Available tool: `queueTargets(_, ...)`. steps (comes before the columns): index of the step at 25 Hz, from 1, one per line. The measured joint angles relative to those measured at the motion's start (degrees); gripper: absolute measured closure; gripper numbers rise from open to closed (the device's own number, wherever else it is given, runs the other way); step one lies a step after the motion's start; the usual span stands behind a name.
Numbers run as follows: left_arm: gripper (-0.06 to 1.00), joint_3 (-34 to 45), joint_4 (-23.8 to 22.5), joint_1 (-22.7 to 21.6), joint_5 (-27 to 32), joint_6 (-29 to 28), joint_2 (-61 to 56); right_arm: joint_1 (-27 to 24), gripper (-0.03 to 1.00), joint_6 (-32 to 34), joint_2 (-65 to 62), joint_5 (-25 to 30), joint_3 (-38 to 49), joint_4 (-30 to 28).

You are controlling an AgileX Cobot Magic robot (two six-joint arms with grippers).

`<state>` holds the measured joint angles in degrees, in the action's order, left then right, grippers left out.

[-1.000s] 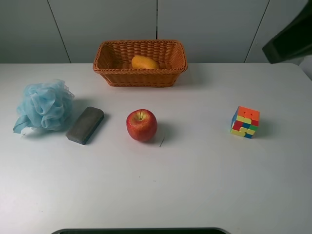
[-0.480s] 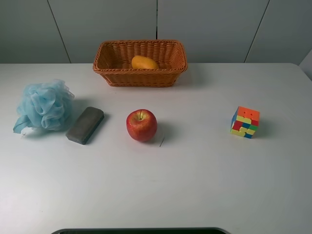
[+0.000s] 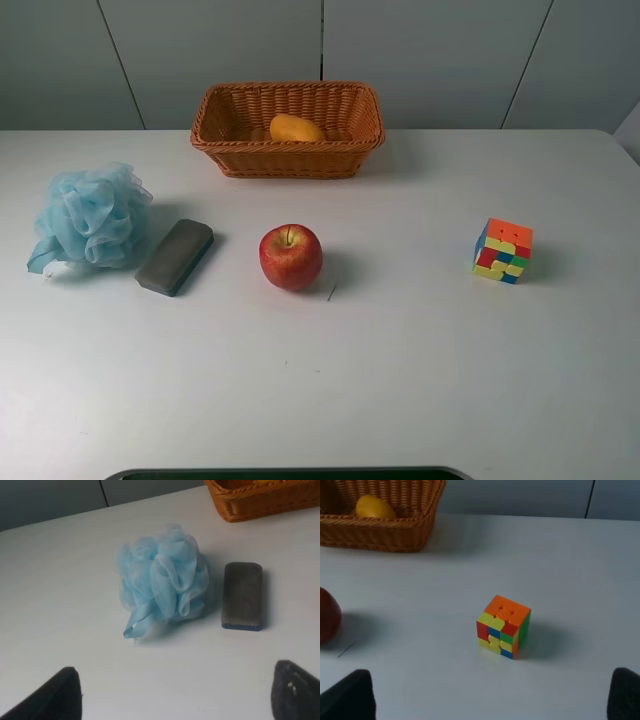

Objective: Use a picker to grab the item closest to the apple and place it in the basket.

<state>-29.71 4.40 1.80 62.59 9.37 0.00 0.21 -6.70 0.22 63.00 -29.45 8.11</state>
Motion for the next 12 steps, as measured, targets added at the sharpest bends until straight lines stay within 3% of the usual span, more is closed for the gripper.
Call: queueTargets(12, 0.22, 0.0, 0.0, 0.0, 0.0, 0.0, 0.0, 0.0, 0.27, 0.13, -0.24, -0.15, 0.0, 0.0)
